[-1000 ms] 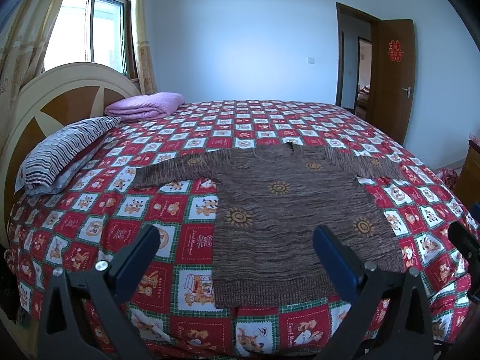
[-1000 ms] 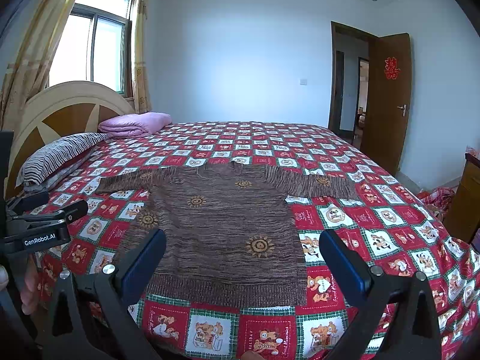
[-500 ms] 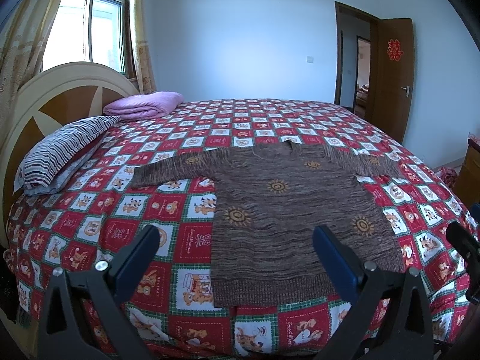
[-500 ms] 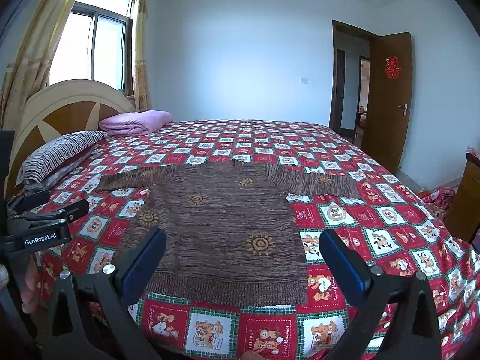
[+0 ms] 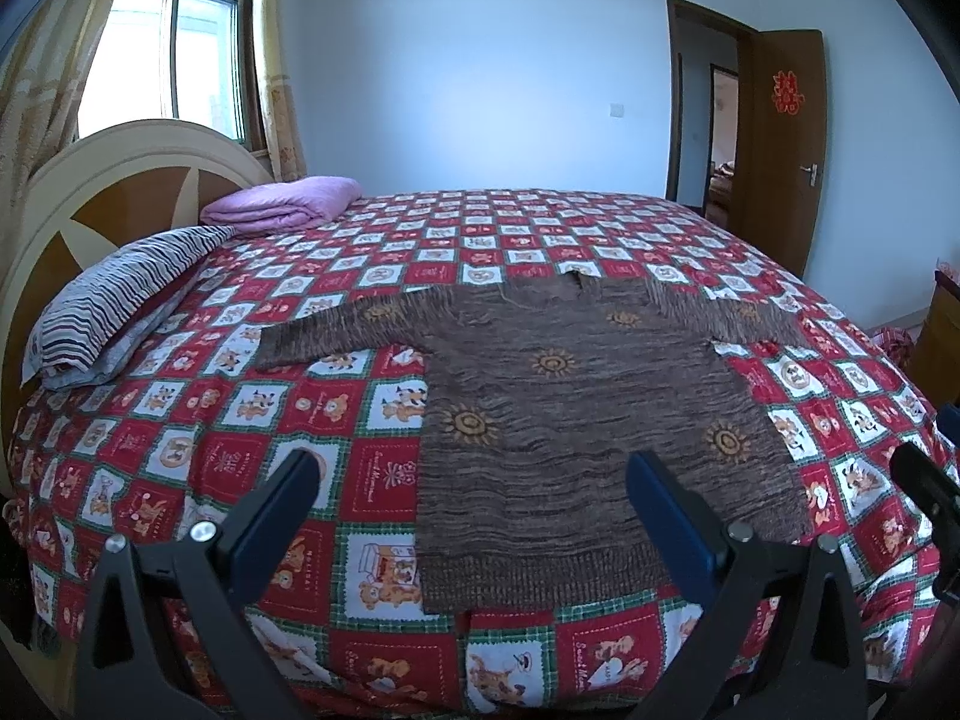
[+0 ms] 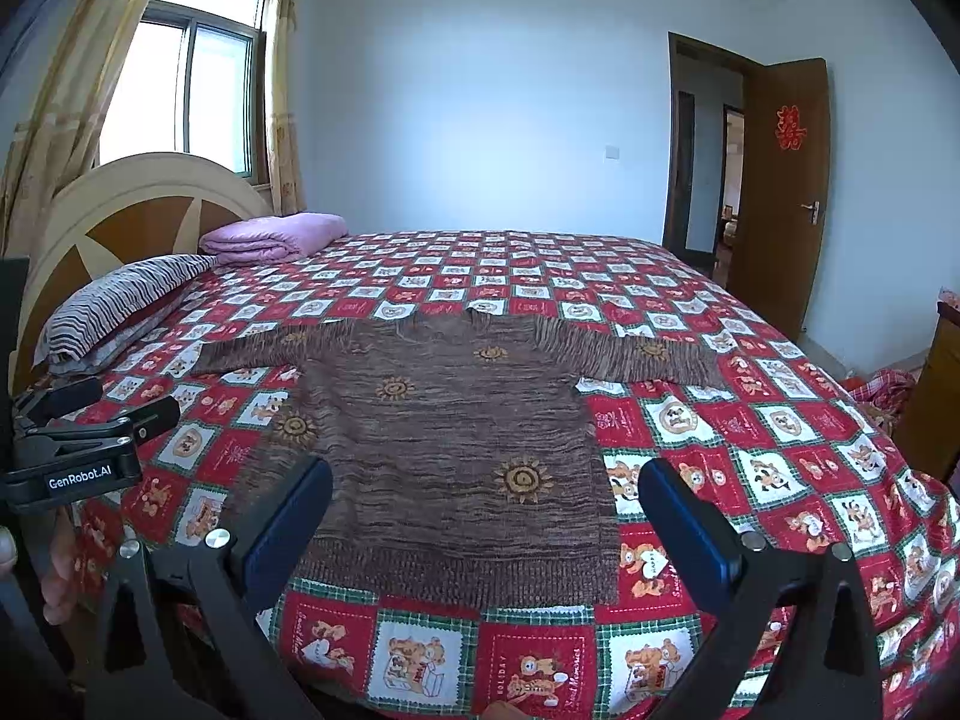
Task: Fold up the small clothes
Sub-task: 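Lower the right tool to the sweater sleeve and close on its cuff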
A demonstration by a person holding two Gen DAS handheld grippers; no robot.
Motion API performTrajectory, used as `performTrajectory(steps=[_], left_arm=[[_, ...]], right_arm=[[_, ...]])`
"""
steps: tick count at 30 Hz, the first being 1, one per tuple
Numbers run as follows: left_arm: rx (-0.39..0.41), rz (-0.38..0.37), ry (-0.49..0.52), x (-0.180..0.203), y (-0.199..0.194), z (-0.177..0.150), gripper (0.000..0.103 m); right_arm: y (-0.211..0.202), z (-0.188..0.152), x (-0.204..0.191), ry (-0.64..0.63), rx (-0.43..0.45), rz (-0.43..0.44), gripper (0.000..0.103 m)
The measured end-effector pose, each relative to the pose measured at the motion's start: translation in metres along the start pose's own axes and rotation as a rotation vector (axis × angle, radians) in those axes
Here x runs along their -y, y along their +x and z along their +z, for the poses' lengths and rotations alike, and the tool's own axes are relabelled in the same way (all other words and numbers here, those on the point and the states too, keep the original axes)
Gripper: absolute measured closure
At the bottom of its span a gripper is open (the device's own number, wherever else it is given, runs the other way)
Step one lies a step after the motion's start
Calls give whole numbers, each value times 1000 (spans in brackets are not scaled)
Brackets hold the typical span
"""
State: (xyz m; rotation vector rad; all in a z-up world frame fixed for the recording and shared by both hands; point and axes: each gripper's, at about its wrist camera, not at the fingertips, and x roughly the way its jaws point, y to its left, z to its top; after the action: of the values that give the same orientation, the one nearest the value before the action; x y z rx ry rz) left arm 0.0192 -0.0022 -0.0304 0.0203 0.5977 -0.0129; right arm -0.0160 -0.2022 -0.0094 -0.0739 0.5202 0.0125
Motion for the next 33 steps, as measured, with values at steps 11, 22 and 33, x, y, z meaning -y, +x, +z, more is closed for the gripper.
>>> performTrajectory(steps=[11,22,33], left_arm=[[-56,-27,62,12,65,19,0],[-80,-30,136,33,144,42,0],[-159,23,194,49,237,67,0]], right_arm=[[43,8,49,44,-61,-7,1],[138,21,162,231,-214,-94,1],[238,45,289,424,-244,-168,15]])
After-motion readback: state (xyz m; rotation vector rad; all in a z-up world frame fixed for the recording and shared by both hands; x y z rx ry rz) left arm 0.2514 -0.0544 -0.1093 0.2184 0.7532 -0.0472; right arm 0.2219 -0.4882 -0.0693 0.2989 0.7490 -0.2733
